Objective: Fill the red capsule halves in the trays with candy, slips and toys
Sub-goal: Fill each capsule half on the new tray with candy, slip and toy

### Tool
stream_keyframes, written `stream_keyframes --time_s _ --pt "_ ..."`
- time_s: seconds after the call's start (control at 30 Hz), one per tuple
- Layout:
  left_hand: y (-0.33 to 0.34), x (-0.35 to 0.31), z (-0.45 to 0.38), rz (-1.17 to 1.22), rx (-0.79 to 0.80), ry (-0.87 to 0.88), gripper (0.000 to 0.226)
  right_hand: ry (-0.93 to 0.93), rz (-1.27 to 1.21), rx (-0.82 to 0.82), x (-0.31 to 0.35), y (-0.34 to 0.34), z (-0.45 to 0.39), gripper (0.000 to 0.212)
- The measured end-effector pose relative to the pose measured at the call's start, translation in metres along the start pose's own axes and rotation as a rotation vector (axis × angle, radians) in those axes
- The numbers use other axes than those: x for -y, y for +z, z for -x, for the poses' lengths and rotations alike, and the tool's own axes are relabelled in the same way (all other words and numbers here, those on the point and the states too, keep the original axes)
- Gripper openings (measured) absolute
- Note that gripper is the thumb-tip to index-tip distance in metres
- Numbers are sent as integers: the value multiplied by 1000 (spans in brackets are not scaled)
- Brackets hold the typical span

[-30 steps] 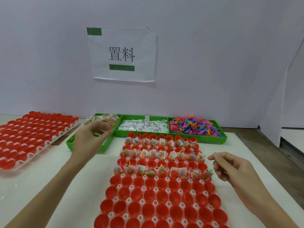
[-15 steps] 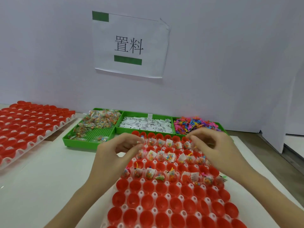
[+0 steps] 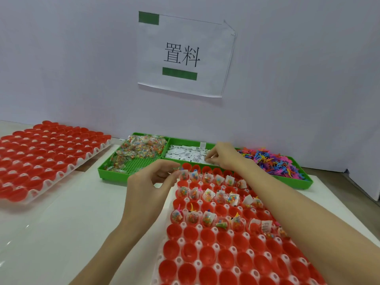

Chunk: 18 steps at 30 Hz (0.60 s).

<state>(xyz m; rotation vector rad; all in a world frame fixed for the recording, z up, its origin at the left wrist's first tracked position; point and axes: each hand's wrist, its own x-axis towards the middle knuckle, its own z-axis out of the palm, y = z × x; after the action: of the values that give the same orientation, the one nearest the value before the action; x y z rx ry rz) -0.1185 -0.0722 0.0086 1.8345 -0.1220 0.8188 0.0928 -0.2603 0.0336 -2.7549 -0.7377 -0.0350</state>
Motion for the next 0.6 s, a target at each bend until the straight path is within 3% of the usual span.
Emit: stream_keyframes --time_s 0.33,0.6 --pt "3 -3 2 -37 53 11 11 -63 79 19 -2 5 -10 12" --pt "4 -2 4 -41 85 -29 17 -92 73 -83 -5 7 3 21"
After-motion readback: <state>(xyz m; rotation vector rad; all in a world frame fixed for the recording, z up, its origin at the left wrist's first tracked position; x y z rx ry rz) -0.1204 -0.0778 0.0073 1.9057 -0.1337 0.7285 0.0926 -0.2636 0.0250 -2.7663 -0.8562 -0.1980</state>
